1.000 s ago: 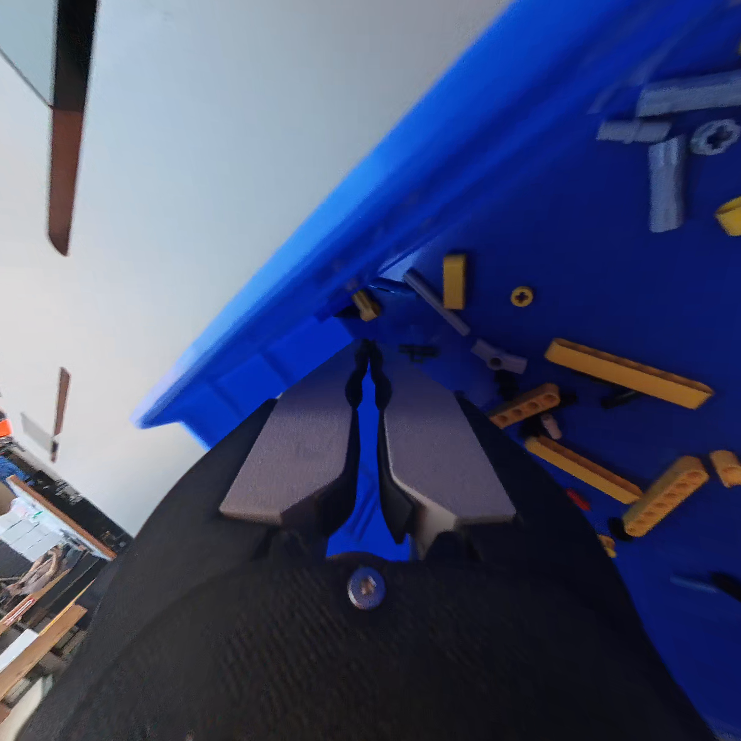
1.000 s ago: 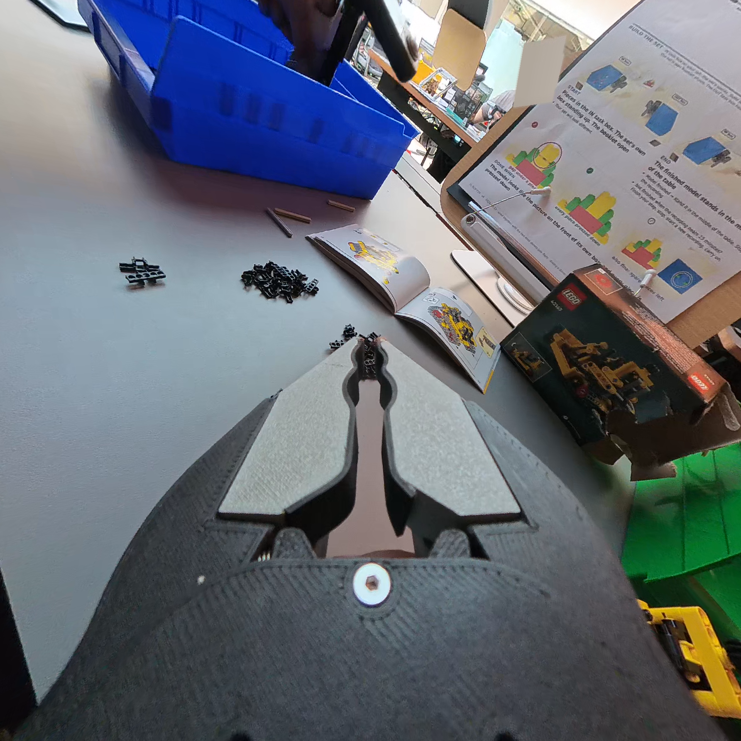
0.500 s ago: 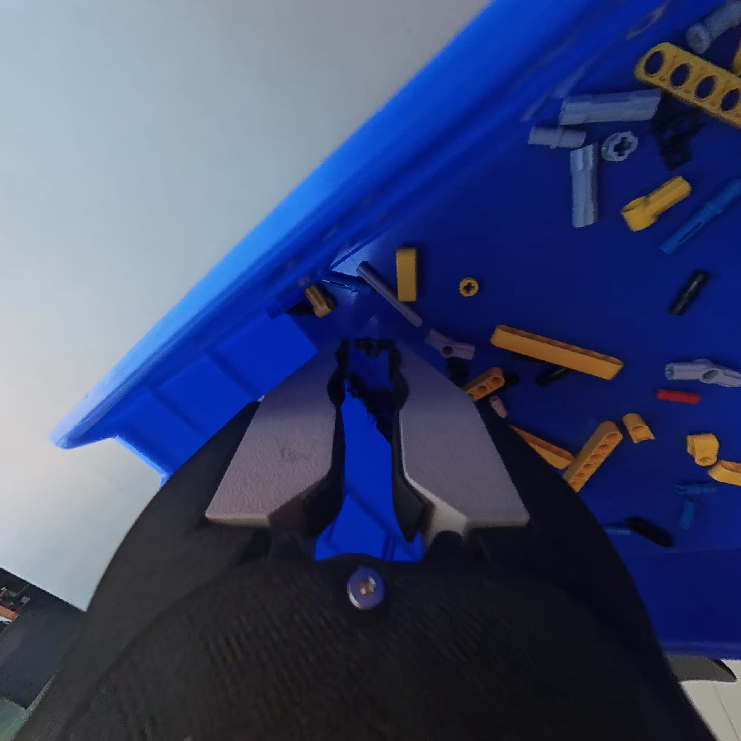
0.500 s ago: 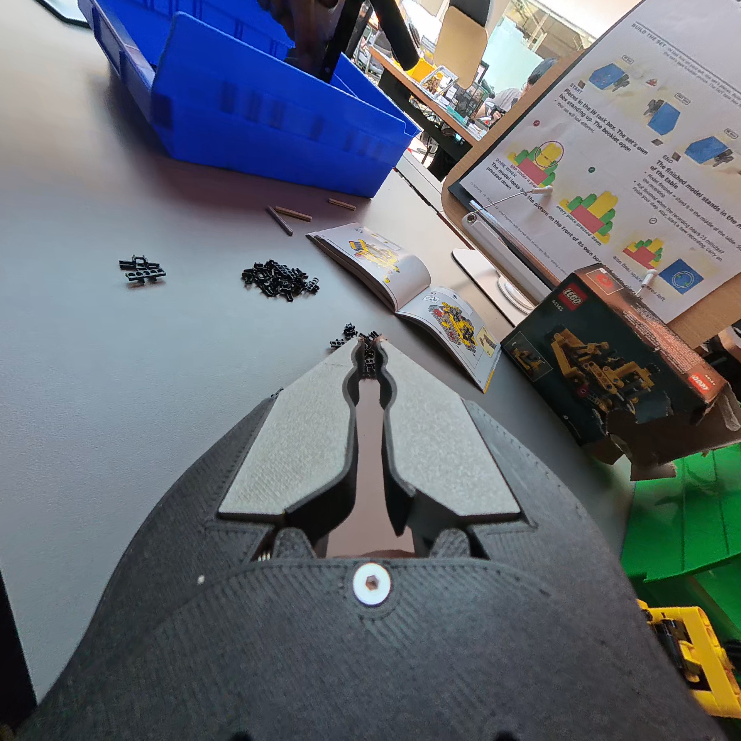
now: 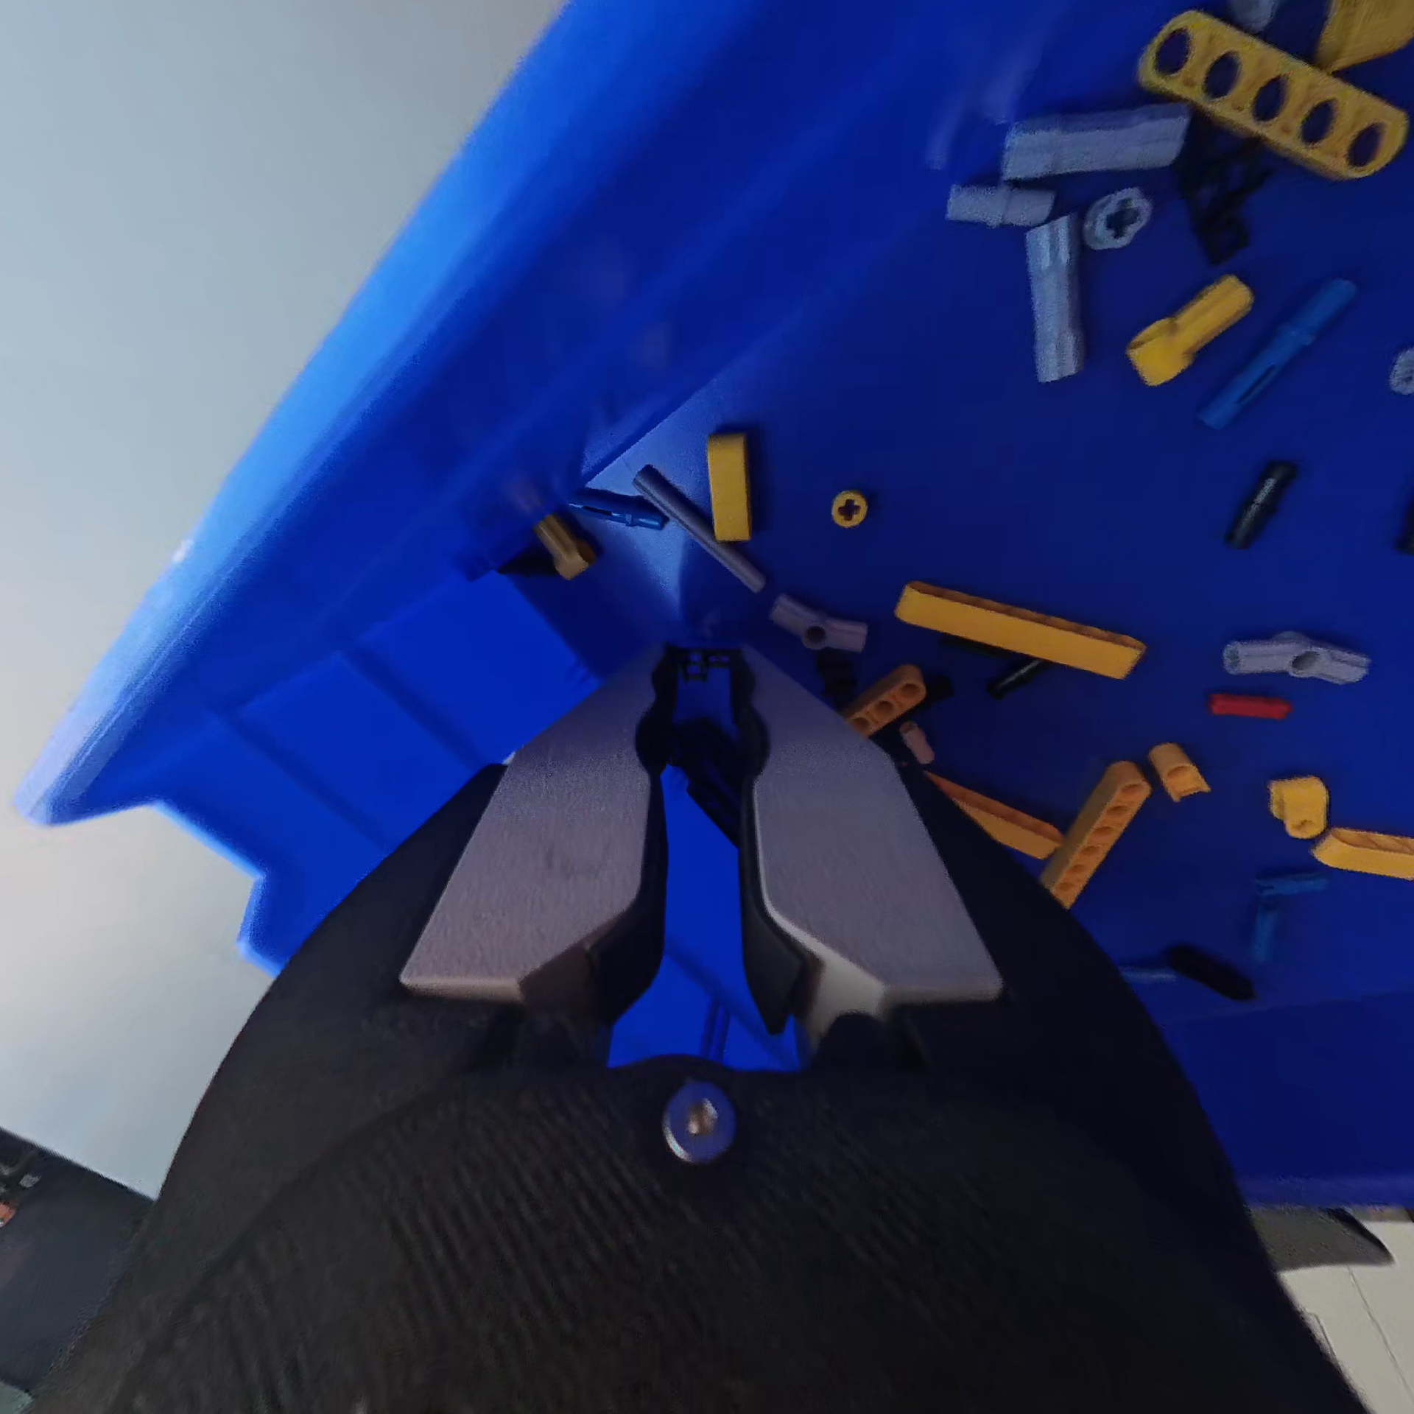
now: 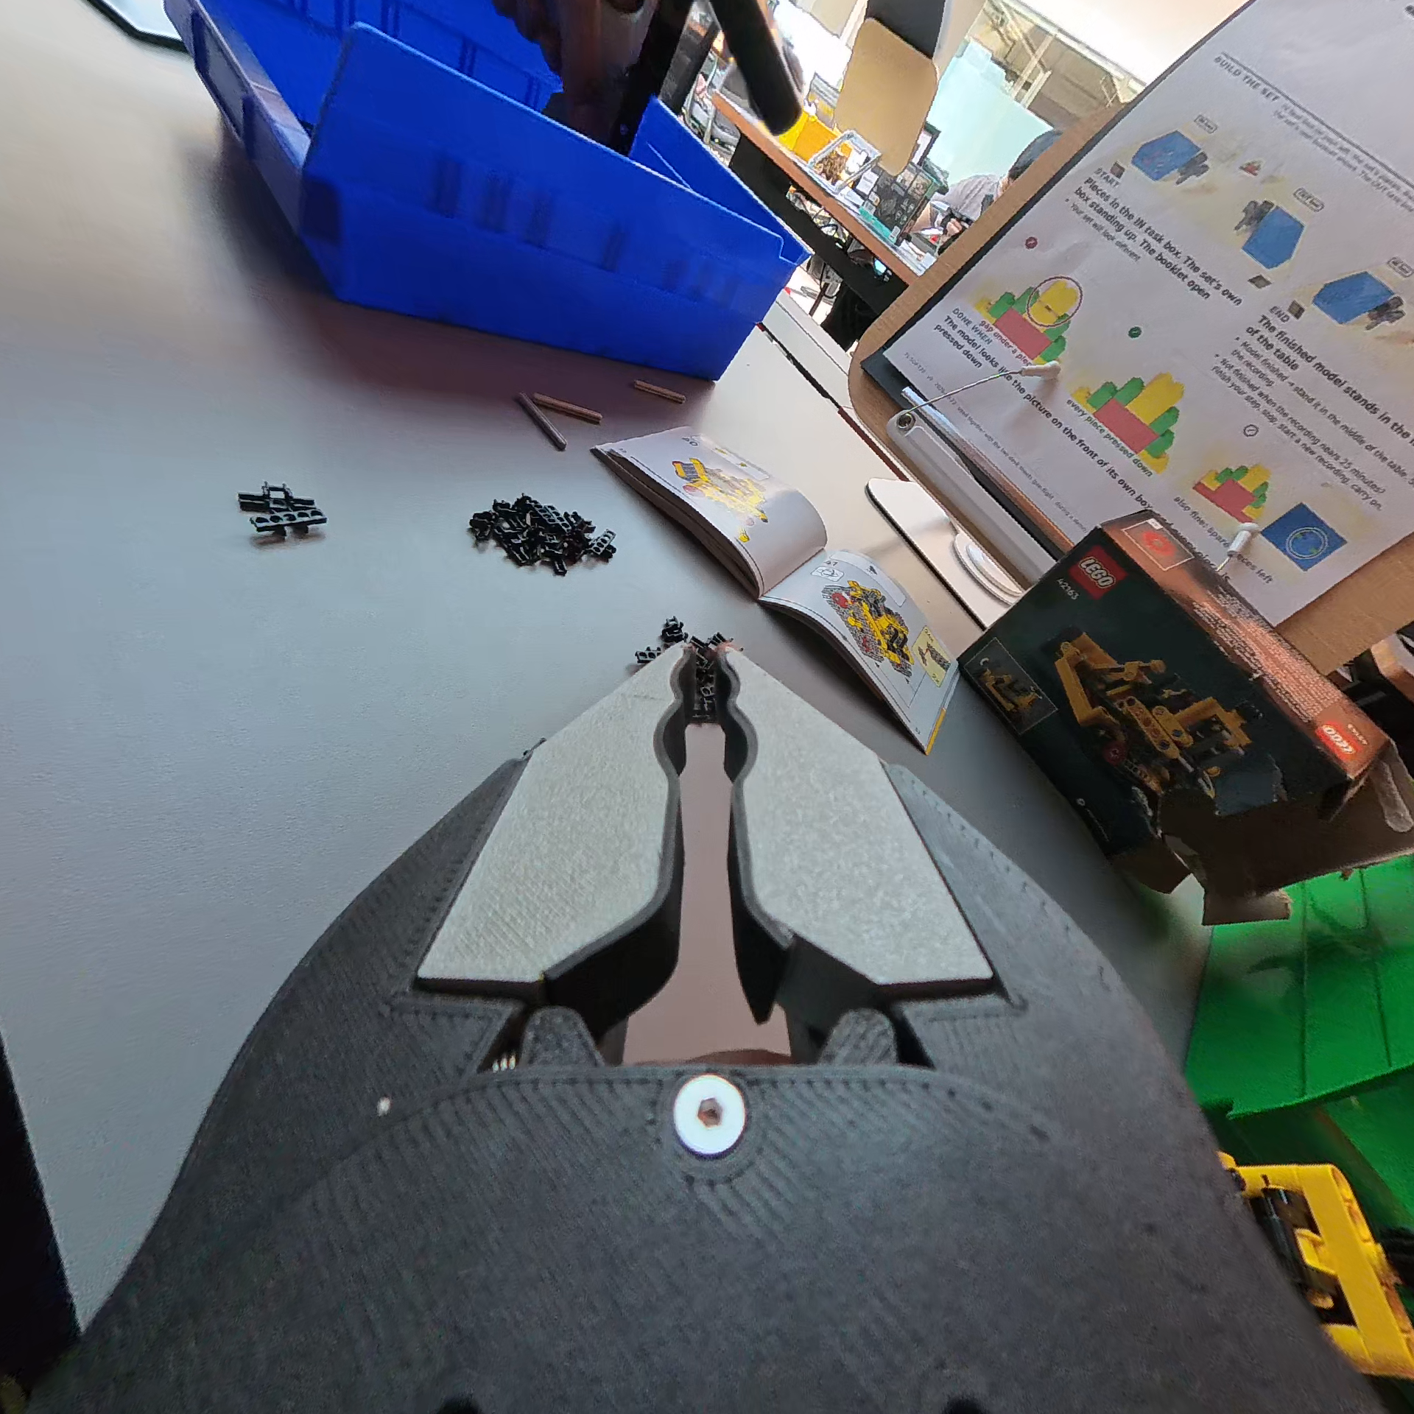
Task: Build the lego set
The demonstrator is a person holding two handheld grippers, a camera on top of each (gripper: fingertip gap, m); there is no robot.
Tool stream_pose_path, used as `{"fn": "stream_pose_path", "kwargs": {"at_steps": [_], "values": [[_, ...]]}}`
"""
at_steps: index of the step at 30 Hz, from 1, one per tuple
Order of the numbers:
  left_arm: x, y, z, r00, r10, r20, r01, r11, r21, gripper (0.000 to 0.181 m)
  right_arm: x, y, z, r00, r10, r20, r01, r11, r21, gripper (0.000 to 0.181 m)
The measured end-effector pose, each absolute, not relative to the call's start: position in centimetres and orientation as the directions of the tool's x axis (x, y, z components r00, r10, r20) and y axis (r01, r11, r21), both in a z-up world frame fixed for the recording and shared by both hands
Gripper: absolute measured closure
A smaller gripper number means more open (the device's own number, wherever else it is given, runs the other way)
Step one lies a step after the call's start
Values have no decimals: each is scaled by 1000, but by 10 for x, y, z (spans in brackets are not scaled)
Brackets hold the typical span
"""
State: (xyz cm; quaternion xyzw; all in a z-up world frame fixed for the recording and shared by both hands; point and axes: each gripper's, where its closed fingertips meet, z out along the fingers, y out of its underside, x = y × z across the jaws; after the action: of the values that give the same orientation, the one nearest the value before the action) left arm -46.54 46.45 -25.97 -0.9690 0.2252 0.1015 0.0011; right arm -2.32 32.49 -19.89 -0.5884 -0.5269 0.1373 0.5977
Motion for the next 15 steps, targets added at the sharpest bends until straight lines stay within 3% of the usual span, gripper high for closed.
{"fn": "stream_pose_path", "kwargs": {"at_steps": [5, 8, 10, 12, 15], "values": [[-419, 464, -200, 868, -468, -164, -494, -845, -203, 170, -23, 325, -199, 406, 783, 471, 458, 272, -846, 181], [-329, 434, -147, 775, -630, -42, -581, -686, -438, 170, -24, 325, -200, 402, 783, 474, 463, 273, -843, 181], [-260, 393, -130, 649, -759, 46, -627, -569, -532, 171, -25, 324, -200, 398, 783, 478, 465, 276, -841, 181], [-203, 349, -137, 513, -853, 101, -682, -475, -556, 171, -25, 323, -200, 395, 782, 482, 466, 281, -839, 181], [-145, 295, -180, 353, -922, 157, -771, -382, -510, 171, -25, 322, -200, 392, 781, 486, 467, 286, -837, 181]]}}
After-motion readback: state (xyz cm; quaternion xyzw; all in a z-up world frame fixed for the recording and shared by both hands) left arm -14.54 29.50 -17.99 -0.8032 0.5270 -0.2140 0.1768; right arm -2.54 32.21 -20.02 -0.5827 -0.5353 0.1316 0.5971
